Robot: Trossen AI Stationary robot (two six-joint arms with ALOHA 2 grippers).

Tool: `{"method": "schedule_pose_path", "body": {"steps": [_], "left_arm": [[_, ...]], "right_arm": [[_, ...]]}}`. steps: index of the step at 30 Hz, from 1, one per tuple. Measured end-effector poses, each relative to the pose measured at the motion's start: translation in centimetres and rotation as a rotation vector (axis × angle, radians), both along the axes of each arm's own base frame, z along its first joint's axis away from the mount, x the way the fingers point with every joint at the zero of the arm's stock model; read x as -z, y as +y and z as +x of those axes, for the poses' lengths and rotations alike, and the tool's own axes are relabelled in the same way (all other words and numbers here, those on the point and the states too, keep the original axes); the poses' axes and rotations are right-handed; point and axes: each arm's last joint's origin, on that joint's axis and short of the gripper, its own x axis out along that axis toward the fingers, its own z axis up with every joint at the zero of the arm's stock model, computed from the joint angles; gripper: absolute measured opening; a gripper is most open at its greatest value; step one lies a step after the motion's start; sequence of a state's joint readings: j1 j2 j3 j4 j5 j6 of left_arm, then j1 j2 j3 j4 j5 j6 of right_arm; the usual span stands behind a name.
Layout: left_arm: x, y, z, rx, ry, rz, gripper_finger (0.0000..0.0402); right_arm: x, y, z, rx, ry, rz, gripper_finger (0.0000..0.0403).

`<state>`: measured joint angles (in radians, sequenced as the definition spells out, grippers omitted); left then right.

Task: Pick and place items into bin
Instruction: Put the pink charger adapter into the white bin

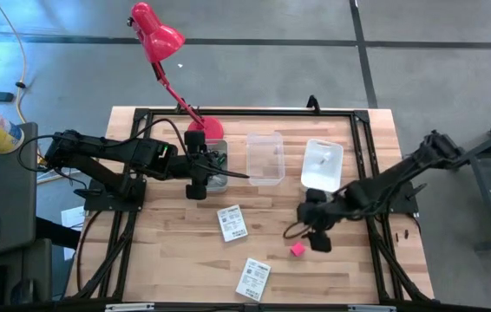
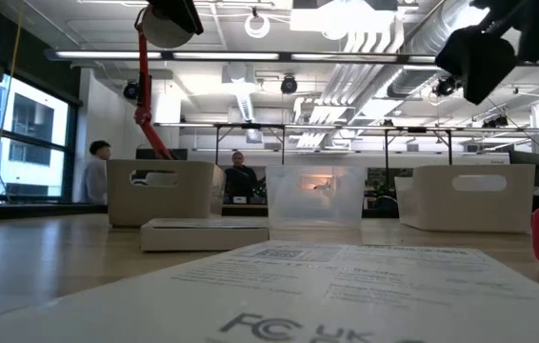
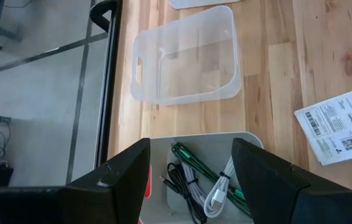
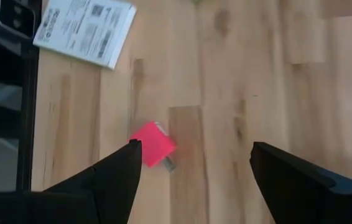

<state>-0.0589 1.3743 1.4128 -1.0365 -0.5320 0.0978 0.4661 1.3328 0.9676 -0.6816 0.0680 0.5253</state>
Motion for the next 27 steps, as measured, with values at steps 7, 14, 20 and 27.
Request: {"method": "schedule_pose_path", "body": {"steps": [7,14,20,27], "left_arm": [[0.0,0.0,0.0,0.001,0.0,0.0,0.0216],[0.0,0.0,0.0,0.001,0.001,0.001,0.0216],[0.0,0.0,0.0,0.001,0.002,0.001,0.0216],[0.0,0.0,0.0,0.001,0.002,0.001,0.0216]], "right_arm": [[2.5,2.5,0.8,-0.057,0.052,-0.021,0.0287],[4.7,5.1,1.6,-0.103,0.027,-0.04,0.0287],[6.2,5.8,1.8,-0.087,0.05,-0.087,0.0287],[8.2,6.2,2.2,-0.094,0.122,-0.096,0.0287]]}}
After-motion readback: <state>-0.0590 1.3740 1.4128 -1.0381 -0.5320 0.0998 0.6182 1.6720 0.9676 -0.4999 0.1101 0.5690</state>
